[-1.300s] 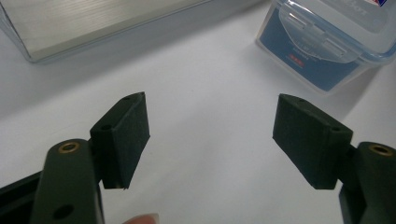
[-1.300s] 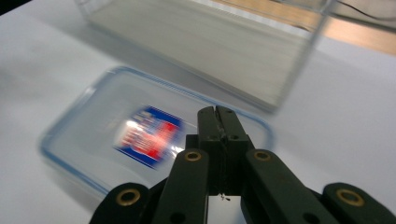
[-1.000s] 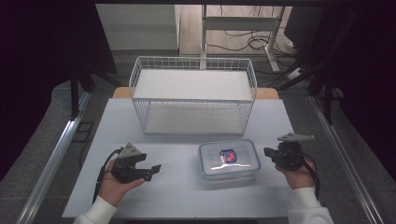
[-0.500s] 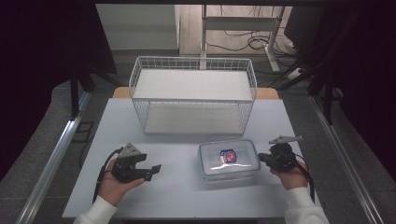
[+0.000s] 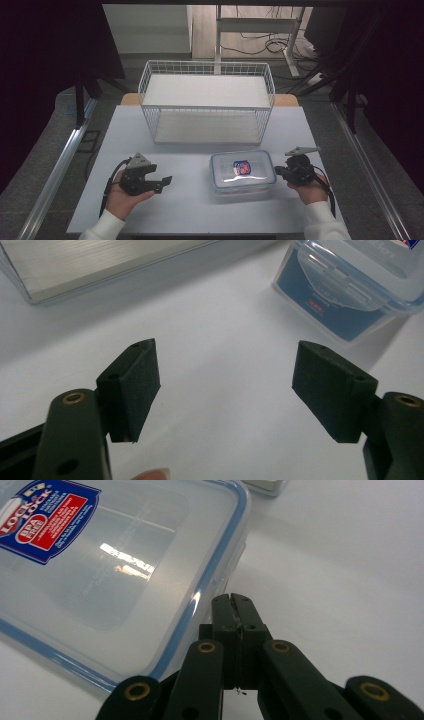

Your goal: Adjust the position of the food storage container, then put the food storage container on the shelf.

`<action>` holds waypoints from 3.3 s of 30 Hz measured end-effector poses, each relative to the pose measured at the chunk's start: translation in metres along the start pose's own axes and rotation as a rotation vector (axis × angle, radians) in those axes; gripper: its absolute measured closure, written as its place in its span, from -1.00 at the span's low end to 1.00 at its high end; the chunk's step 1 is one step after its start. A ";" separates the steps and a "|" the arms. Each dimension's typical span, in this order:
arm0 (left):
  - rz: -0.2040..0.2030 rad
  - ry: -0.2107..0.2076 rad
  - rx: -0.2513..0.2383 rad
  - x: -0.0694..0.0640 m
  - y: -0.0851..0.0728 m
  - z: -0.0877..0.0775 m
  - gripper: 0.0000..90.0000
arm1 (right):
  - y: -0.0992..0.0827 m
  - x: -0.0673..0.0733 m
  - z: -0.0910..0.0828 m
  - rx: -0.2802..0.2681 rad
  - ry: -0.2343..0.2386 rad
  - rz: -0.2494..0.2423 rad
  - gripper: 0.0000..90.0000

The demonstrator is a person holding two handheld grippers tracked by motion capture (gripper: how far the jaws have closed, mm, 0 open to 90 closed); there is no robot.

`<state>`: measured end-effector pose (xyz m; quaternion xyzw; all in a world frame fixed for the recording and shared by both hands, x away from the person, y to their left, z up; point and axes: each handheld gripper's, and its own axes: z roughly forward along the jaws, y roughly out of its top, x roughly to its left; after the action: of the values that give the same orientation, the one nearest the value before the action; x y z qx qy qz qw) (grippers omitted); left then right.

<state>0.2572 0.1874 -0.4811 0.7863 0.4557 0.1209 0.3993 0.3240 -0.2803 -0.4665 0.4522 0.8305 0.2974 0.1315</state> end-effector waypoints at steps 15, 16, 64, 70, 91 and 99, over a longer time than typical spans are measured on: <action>-0.016 0.003 -0.007 0.003 0.000 -0.002 -0.40 | 0.006 0.026 0.012 -0.021 0.100 -0.042 0.97; -0.016 0.003 -0.007 0.003 0.000 -0.002 -0.40 | 0.006 0.027 0.012 -0.024 0.107 -0.041 0.97; -0.031 0.003 -0.021 0.008 -0.001 -0.004 -0.40 | 0.016 0.058 0.018 -0.131 0.154 -0.083 0.97; -0.039 -0.004 -0.022 0.008 0.000 -0.004 -0.41 | 0.014 0.054 0.015 -0.147 0.169 -0.094 0.97; -0.127 -0.055 -0.044 0.011 0.005 -0.006 -0.63 | 0.014 0.052 0.010 -0.229 0.209 0.037 -0.36; -0.230 -0.140 -0.002 0.016 0.009 0.007 -0.79 | 0.022 0.056 0.017 -0.210 0.301 0.079 -0.52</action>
<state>0.2756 0.1947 -0.4815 0.7351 0.5137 0.0194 0.4420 0.3159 -0.2186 -0.4640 0.4186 0.7868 0.4517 0.0405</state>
